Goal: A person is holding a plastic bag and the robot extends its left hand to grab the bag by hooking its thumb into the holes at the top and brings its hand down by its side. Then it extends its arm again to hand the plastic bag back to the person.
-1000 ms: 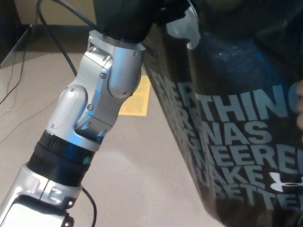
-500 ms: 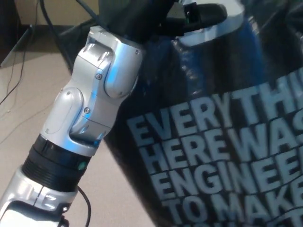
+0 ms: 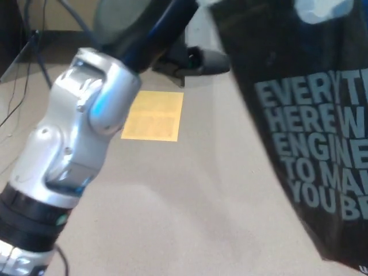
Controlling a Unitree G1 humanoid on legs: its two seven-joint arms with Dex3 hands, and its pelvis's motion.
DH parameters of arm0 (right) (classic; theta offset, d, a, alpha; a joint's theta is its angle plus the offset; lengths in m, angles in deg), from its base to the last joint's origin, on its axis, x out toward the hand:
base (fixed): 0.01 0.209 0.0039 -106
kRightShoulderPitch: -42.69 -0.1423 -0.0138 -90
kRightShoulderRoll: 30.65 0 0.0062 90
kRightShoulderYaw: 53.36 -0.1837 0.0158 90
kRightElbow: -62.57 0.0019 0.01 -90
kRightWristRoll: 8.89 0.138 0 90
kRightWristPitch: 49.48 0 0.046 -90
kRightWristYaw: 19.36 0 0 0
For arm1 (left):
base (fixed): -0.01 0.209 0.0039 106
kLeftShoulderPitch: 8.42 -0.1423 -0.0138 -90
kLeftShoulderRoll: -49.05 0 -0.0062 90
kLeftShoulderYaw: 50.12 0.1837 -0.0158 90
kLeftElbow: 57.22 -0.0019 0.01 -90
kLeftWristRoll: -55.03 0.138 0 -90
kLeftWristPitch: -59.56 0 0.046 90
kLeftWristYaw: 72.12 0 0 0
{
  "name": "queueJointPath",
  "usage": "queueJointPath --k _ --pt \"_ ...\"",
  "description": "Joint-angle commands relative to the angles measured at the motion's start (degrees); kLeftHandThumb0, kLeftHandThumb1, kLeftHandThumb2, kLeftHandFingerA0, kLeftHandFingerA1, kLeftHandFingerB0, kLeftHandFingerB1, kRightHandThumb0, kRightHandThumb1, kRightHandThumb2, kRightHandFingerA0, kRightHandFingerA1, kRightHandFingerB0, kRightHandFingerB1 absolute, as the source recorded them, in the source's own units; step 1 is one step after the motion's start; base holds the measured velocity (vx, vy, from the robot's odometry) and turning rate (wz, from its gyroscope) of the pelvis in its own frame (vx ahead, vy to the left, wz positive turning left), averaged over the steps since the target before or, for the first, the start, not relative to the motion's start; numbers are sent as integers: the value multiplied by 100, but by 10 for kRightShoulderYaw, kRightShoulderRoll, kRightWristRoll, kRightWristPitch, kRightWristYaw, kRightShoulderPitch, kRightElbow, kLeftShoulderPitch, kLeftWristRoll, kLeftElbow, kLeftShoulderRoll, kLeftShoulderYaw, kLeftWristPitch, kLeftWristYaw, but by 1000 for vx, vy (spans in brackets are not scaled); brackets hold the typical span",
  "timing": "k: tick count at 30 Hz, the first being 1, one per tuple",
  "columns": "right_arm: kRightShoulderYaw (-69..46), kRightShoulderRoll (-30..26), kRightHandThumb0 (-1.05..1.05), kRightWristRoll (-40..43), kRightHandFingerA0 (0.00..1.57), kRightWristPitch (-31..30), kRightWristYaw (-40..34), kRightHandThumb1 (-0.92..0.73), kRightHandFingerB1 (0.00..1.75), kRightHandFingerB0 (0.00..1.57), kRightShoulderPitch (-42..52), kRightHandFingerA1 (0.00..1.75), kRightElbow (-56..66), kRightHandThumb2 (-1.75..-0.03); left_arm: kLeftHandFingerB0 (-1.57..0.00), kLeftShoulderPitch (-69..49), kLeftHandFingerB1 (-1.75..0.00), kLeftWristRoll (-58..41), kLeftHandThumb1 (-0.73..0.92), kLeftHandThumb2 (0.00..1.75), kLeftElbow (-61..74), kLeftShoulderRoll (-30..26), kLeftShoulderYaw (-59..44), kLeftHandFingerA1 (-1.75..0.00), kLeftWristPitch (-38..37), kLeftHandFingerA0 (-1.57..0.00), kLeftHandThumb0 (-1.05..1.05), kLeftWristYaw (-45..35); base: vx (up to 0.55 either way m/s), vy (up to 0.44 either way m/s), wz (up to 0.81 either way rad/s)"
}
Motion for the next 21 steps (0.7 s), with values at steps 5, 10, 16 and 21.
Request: queueJointPath --k 5,10,16,21 --pt "-15 -11 -27 12 63 9 -1 -67 40 55 -1 47 -4 -60 0 -195 0 -137 45 87 35 -124 -107 -5 -45 0 -82 -110 0 0 0" --pt "-33 -12 -28 24 64 21 -5 -68 41 57 6 47 -7 -60 0 -277 -23 -171 49 60 24 -136 -139 -27 -103 -2 -83 -85 0 0 0" --pt "-41 -6 -27 22 67 20 -12 -68 40 57 10 48 -16 -61 -8 -420 -26 -223 44 54 -20 -112 -191 -31 -203 -13 -67 -36 0 0 0" --pt "-42 -7 -28 22 67 21 -14 -68 40 57 11 47 -14 -61 -1 -503 -48 -263 15 78 -95 -86 -222 -47 -301 0 -30 -9 0 0 0"
